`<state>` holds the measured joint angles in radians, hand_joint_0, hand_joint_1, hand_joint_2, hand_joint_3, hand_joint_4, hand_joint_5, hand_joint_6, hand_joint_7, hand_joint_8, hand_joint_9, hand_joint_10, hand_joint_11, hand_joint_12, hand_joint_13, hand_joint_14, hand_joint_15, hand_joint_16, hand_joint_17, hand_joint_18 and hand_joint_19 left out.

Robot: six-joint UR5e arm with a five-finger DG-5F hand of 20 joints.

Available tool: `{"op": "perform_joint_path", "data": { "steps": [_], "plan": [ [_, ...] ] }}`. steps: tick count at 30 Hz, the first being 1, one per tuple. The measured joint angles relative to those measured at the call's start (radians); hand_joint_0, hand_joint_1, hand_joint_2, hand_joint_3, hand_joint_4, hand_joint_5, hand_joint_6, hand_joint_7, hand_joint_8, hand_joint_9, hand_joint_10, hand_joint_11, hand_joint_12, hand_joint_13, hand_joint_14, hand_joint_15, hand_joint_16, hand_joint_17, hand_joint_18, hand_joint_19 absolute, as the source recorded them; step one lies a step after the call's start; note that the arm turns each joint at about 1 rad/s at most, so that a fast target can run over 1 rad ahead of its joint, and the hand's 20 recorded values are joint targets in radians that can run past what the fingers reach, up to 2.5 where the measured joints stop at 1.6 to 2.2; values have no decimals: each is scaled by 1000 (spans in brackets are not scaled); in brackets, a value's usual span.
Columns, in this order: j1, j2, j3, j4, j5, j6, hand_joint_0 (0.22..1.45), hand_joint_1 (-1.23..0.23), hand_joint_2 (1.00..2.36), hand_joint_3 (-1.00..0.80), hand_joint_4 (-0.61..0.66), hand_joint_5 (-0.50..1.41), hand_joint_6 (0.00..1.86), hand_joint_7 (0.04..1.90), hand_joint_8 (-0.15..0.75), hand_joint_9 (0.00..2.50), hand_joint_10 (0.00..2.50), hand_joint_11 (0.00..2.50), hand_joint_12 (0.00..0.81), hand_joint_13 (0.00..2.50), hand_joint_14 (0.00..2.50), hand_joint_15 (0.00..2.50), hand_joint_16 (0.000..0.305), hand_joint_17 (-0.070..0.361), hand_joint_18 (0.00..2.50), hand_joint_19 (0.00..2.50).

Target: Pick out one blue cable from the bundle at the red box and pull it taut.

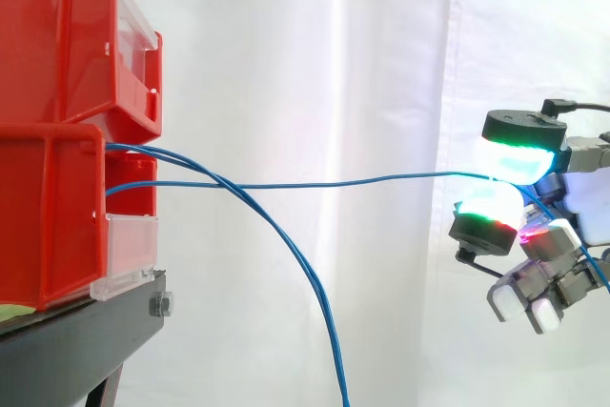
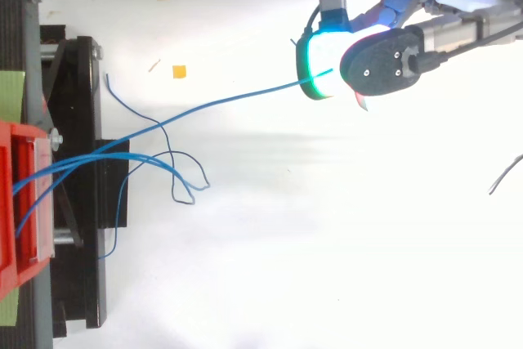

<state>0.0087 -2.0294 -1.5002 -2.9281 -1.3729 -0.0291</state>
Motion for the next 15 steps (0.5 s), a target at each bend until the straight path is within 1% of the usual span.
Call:
{"op": "perform_joint_path", "data": {
  "steps": [15],
  "plan": [
    [0,0,0,1,0,0,644,-823,1026,-92,9,-123,915,1111,293,1170,31,775,417,721,20,467,58,130,607,682]
  ]
}}
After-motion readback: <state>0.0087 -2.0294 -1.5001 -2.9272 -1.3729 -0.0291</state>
